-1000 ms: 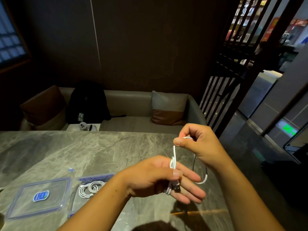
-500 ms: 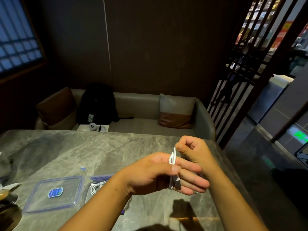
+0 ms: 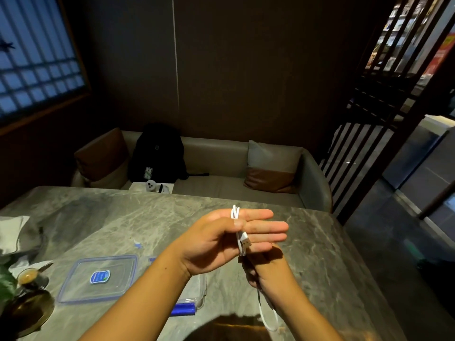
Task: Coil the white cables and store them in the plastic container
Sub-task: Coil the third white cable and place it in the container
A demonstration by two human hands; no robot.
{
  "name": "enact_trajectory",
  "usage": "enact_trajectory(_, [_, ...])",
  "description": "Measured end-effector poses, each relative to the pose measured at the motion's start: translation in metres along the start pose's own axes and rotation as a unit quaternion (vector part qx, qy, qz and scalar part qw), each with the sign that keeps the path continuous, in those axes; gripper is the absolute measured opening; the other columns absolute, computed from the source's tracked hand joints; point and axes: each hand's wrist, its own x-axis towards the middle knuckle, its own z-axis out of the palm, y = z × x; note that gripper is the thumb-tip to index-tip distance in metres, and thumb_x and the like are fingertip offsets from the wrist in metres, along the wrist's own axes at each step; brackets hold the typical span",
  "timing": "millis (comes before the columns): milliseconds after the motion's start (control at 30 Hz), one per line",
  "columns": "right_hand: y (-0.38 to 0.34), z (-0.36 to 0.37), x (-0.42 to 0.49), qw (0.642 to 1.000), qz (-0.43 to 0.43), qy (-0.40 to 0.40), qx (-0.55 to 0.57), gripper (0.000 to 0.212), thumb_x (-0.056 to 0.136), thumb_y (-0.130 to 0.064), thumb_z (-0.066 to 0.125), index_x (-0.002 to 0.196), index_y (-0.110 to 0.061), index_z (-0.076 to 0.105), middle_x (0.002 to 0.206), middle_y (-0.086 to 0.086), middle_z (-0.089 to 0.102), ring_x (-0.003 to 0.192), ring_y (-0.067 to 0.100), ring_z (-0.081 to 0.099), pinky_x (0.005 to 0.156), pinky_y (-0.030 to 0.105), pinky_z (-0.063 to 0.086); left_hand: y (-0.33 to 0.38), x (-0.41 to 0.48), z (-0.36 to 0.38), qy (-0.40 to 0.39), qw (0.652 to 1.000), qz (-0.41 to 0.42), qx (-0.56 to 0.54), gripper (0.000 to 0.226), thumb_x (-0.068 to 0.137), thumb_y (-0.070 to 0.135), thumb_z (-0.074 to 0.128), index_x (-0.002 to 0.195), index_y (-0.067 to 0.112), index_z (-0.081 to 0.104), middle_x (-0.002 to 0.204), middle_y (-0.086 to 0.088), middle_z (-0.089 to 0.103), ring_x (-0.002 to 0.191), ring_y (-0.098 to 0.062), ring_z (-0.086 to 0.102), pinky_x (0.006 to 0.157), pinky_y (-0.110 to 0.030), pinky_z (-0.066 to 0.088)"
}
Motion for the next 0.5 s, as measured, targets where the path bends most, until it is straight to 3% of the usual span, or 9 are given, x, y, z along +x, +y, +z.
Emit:
enact_trajectory(233, [-0.003, 0.019, -0.026, 0.999, -0.037, -0.035, -0.003, 0.036, 0.104, -0.021, 0.044, 0.073, -0.016, 0.063, 0.049, -0.002, 0.044, 0.044, 0.008, 0.035, 0.044, 0.021, 0.028, -0.004, -0.002, -0.016, 0.067, 0.997, 0.024, 0.028, 0.045, 0.101, 0.008, 0.036, 0.144, -0.007, 0.038, 0.144, -0.03, 0.048, 0.136, -0.043, 0.045, 0.115, -0.05, 0.033])
enact_trajectory(500, [-0.017, 0.012, -0.054, 0.993, -0.032, -0.104, -0.048, 0.015, 0.097, -0.008, 0.056, 0.102, -0.017, 0.068, 0.052, 0.002, 0.055, 0.045, 0.004, 0.047, 0.05, 0.015, 0.038, -0.012, -0.005, -0.028, 0.128, 0.991, 0.03, 0.024, 0.045, 0.101, 0.008, 0.038, 0.144, -0.005, 0.038, 0.142, -0.025, 0.052, 0.134, -0.038, 0.049, 0.114, -0.047, 0.035])
